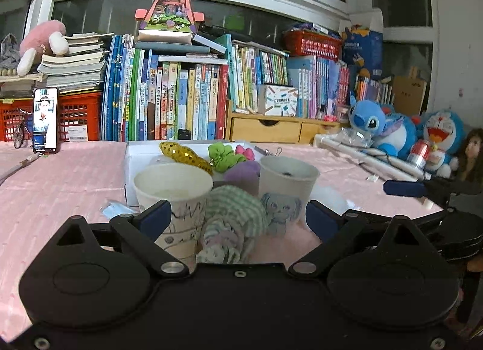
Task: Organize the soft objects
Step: 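Move the left tool to the checked cloth while the right tool approaches the navy pouch, then grasp the green checked cloth with the left tool while the right tool grasps the navy pouch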
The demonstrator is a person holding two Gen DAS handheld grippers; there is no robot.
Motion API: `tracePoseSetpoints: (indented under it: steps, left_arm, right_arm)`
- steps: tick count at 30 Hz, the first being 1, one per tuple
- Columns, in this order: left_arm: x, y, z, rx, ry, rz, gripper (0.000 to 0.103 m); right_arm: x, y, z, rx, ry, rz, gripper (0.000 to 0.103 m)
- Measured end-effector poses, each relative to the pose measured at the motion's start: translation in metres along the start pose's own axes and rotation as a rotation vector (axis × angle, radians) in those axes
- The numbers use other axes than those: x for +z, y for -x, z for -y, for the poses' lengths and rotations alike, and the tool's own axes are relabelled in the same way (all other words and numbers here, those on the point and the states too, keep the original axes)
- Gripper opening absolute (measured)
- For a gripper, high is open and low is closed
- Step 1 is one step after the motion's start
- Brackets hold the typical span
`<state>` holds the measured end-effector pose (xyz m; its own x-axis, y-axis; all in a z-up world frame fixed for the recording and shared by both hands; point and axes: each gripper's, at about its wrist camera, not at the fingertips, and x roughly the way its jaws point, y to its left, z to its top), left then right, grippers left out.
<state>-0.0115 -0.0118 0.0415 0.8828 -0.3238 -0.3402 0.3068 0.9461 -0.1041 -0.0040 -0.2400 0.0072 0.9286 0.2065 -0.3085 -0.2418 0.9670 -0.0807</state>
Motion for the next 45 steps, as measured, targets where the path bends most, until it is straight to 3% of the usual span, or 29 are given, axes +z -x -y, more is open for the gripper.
tracePoseSetpoints:
  steps: [9,27,30,32,41,45]
  left_arm:
    - [-0.020,-0.009,0.007,0.077,0.000,0.019,0.088]
    - [-0.038,-0.044,0.013,0.119,0.006,-0.058,0.052]
    - [-0.038,-0.046,0.013,0.130,0.001,-0.055,0.043]
    - [-0.038,-0.047,0.014,0.141,-0.003,-0.058,0.025]
    - [-0.040,-0.027,0.022,0.116,-0.052,-0.073,0.024]
    - [-0.043,-0.020,0.026,0.118,-0.071,-0.060,0.031]
  right_arm:
    - [-0.018,-0.004,0.001,-0.029,-0.024,-0.053,0.099]
    - [-0.036,-0.010,0.000,-0.046,-0.061,-0.111,0.099]
    - [-0.037,-0.011,0.000,-0.046,-0.066,-0.116,0.099]
    - [-0.038,-0.012,0.000,-0.045,-0.071,-0.119,0.099]
    - [-0.038,-0.014,0.001,-0.049,-0.090,-0.125,0.099]
    - [-0.038,-0.015,0.002,-0.050,-0.096,-0.126,0.099]
